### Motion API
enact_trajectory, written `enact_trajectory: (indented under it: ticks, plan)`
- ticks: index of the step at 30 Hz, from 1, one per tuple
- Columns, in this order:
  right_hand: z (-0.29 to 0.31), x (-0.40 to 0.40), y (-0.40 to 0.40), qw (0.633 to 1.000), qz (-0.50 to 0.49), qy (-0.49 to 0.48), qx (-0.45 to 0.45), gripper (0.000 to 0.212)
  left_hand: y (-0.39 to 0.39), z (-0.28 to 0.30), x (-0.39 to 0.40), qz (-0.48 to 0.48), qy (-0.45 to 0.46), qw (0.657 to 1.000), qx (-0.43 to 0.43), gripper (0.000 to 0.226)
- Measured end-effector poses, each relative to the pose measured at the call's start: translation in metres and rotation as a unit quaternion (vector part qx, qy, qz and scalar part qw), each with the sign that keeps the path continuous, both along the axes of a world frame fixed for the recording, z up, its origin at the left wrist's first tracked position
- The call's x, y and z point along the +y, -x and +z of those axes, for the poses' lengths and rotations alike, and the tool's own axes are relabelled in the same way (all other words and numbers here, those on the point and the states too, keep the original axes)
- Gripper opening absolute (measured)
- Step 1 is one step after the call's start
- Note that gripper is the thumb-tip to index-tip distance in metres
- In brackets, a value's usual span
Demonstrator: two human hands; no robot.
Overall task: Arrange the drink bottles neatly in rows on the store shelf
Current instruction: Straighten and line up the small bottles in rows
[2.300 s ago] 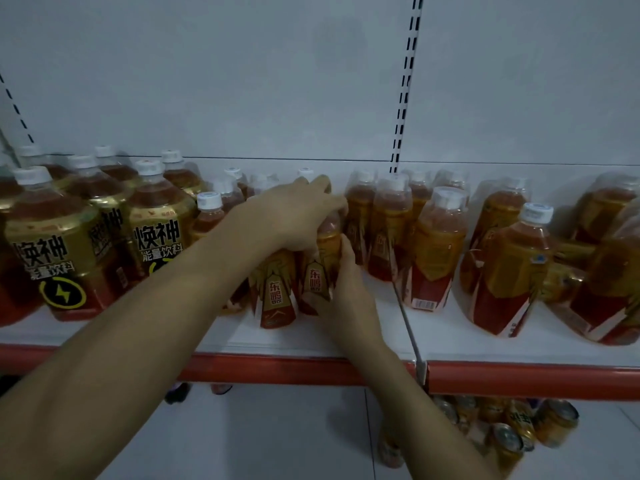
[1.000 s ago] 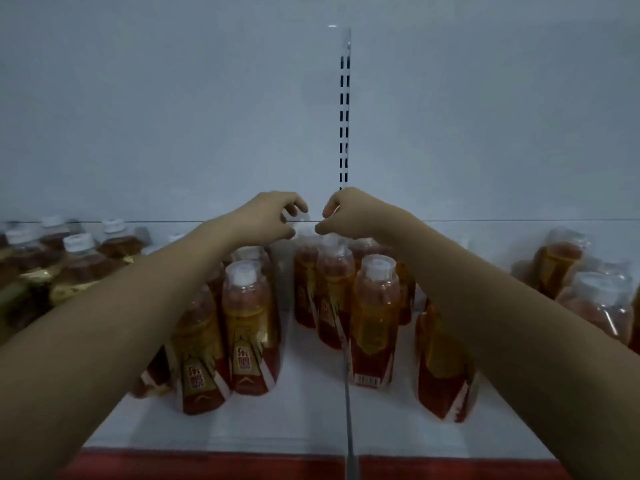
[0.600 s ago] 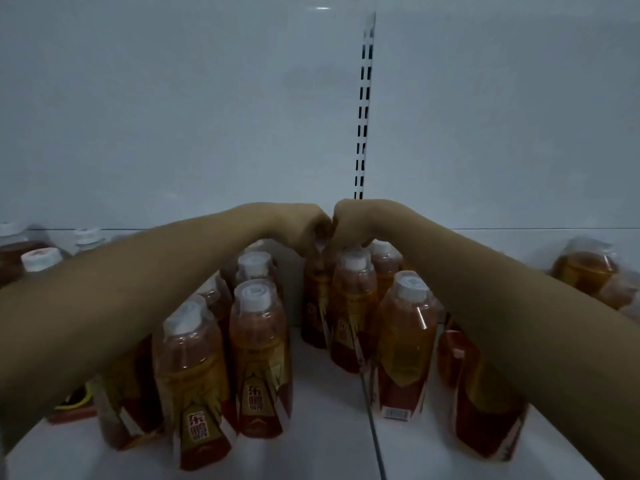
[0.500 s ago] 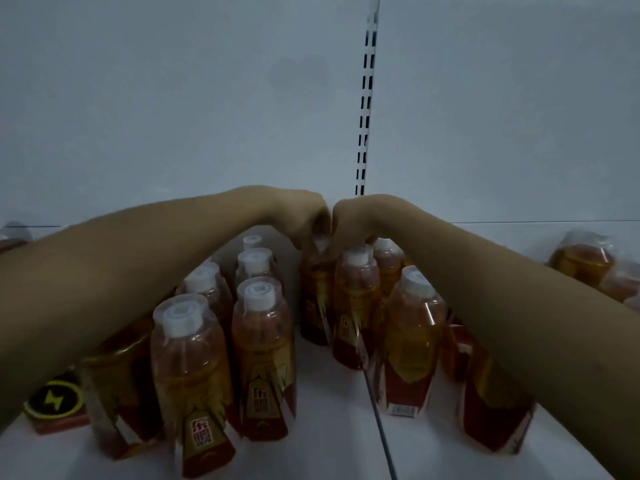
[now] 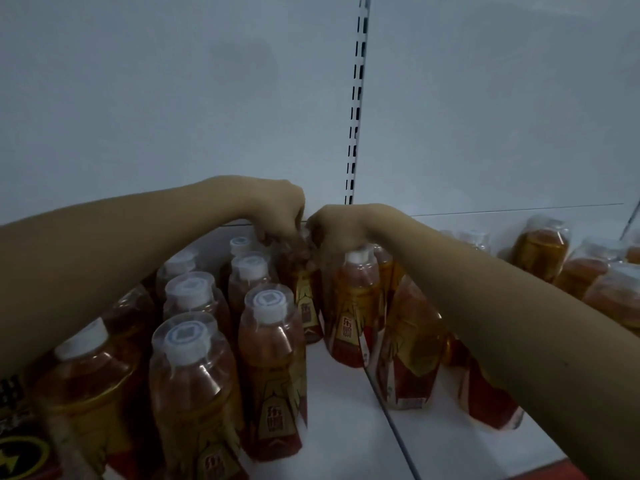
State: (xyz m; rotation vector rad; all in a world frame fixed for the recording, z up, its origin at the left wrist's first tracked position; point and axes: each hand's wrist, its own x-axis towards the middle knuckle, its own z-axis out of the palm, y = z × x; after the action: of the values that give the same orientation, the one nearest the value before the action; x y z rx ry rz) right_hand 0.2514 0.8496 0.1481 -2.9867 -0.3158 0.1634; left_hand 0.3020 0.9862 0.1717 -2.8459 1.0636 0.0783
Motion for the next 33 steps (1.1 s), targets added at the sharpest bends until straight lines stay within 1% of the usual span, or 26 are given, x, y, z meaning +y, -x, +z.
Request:
enact_trajectory:
  ticks: [1, 3, 5, 6, 8, 9, 11, 12, 14, 16, 18, 19, 21, 22, 23, 24, 26, 27, 28, 29, 30, 32, 33]
  plan:
    - [0.0, -0.002, 0.0, 1.0, -0.002, -0.004, -0.002, 0.038, 0.001, 0.0, 0.001, 0.004, 0.012, 1.0, 0.003, 0.036]
    - [0.003, -0.009, 0.004, 0.999, -0.01, -0.021, -0.036, 0.04, 0.003, 0.002, 0.003, 0.016, 0.044, 0.999, 0.019, 0.037]
    - [0.011, -0.02, 0.017, 0.992, -0.015, -0.08, -0.098, 0.037, 0.013, 0.006, 0.006, 0.031, 0.064, 0.997, 0.029, 0.044]
    - [0.018, -0.027, 0.027, 0.984, -0.015, -0.125, -0.128, 0.033, 0.02, 0.011, 0.007, 0.033, 0.058, 0.998, 0.013, 0.05]
    - [0.029, -0.043, 0.053, 0.957, -0.019, -0.225, -0.18, 0.023, 0.042, 0.026, 0.009, 0.017, 0.053, 0.997, -0.054, 0.055]
    - [0.032, -0.052, 0.067, 0.941, -0.019, -0.268, -0.205, 0.018, 0.058, 0.034, 0.009, 0.01, 0.08, 0.993, -0.081, 0.053]
    - [0.032, -0.065, 0.094, 0.91, -0.026, -0.335, -0.245, 0.013, 0.097, 0.048, 0.005, -0.007, 0.194, 0.976, -0.098, 0.044]
    - [0.028, -0.07, 0.105, 0.896, -0.032, -0.361, -0.257, 0.012, 0.116, 0.05, 0.001, -0.017, 0.264, 0.959, -0.097, 0.038]
    - [0.013, -0.075, 0.121, 0.888, -0.038, -0.385, -0.25, 0.014, 0.146, 0.037, -0.012, -0.036, 0.405, 0.91, -0.083, 0.027]
    - [-0.009, -0.077, 0.128, 0.899, -0.032, -0.383, -0.21, 0.015, 0.164, 0.004, -0.031, -0.037, 0.502, 0.862, -0.066, 0.021]
    - [-0.028, -0.081, 0.132, 0.924, -0.026, -0.357, -0.137, 0.017, 0.178, -0.042, -0.053, -0.004, 0.556, 0.831, -0.015, 0.023]
    - [-0.033, -0.084, 0.133, 0.939, -0.015, -0.329, -0.1, 0.021, 0.184, -0.064, -0.063, 0.017, 0.578, 0.816, 0.018, 0.025]
    - [-0.034, -0.095, 0.137, 0.965, 0.018, -0.255, -0.057, 0.032, 0.196, -0.101, -0.077, 0.055, 0.603, 0.794, 0.058, 0.027]
    - [-0.032, -0.101, 0.139, 0.972, 0.032, -0.226, -0.048, 0.037, 0.202, -0.115, -0.081, 0.07, 0.599, 0.795, 0.067, 0.03]
    - [-0.03, -0.105, 0.141, 0.976, 0.044, -0.208, -0.045, 0.042, 0.207, -0.125, -0.084, 0.086, 0.589, 0.8, 0.075, 0.035]
    - [-0.028, -0.108, 0.142, 0.977, 0.053, -0.2, -0.051, 0.046, 0.212, -0.133, -0.087, 0.103, 0.578, 0.805, 0.084, 0.045]
    - [-0.029, -0.107, 0.144, 0.972, 0.054, -0.212, -0.084, 0.048, 0.22, -0.145, -0.094, 0.131, 0.57, 0.805, 0.094, 0.072]
    - [-0.031, -0.104, 0.146, 0.968, 0.049, -0.222, -0.106, 0.049, 0.223, -0.149, -0.098, 0.138, 0.58, 0.797, 0.097, 0.083]
    - [-0.033, -0.1, 0.149, 0.965, 0.039, -0.224, -0.128, 0.051, 0.226, -0.153, -0.102, 0.143, 0.598, 0.782, 0.101, 0.089]
    - [-0.035, -0.097, 0.152, 0.964, 0.027, -0.217, -0.148, 0.054, 0.227, -0.155, -0.105, 0.146, 0.618, 0.766, 0.101, 0.09]
    - [-0.038, -0.094, 0.155, 0.964, 0.016, -0.209, -0.165, 0.055, 0.228, -0.156, -0.108, 0.15, 0.63, 0.756, 0.092, 0.085]
    - [-0.039, -0.095, 0.16, 0.961, 0.012, -0.205, -0.186, 0.053, 0.23, -0.154, -0.11, 0.164, 0.635, 0.752, 0.062, 0.075]
    - [-0.036, -0.099, 0.162, 0.961, 0.021, -0.205, -0.185, 0.053, 0.23, -0.151, -0.109, 0.167, 0.631, 0.755, 0.052, 0.075]
